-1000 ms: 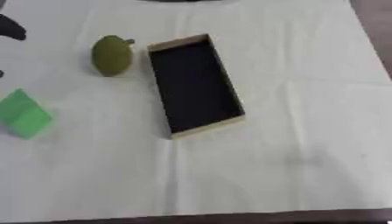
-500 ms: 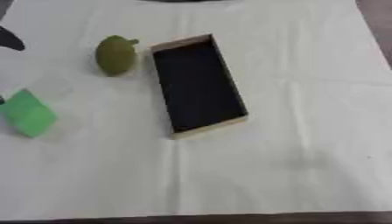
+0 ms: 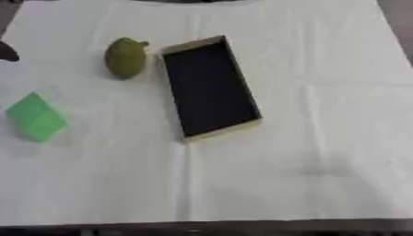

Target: Pick up objects on the table and place them in the box.

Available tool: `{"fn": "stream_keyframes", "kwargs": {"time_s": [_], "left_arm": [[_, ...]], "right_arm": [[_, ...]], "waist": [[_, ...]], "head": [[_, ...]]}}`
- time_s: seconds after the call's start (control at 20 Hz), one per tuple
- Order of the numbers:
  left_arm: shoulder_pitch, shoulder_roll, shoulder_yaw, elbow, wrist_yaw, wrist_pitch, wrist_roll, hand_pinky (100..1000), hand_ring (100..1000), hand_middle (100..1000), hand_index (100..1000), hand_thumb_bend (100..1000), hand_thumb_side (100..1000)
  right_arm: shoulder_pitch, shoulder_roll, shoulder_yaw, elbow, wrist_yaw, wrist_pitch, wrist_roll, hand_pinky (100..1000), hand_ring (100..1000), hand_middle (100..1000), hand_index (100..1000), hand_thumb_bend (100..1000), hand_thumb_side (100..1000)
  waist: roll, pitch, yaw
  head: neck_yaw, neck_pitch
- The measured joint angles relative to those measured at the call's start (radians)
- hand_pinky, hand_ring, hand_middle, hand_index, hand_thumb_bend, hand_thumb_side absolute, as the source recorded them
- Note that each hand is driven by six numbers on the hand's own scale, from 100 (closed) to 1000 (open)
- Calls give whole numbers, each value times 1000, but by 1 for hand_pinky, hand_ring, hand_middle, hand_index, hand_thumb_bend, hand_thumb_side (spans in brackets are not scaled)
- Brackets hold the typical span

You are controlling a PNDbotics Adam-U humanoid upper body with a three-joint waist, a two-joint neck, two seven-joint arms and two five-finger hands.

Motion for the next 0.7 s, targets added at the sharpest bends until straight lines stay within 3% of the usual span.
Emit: {"fn": "stream_keyframes", "kwargs": {"time_s": [0.4, 0.7], "left_arm": [[-20, 0, -34, 29, -21, -44, 44, 941, 930, 875, 986, 696, 349], [-23, -1, -48, 38, -32, -99, 99, 937, 914, 844, 982, 649, 339]], "right_arm": [[3, 5, 16, 0, 43, 0, 0, 1000, 1000, 650, 983, 100, 470], [3, 12, 33, 0, 84, 0, 0, 1000, 1000, 647, 986, 100, 470]], "waist": [[-5, 0, 2], [-5, 0, 0]], "head": [[-5, 4], [-5, 4]]}}
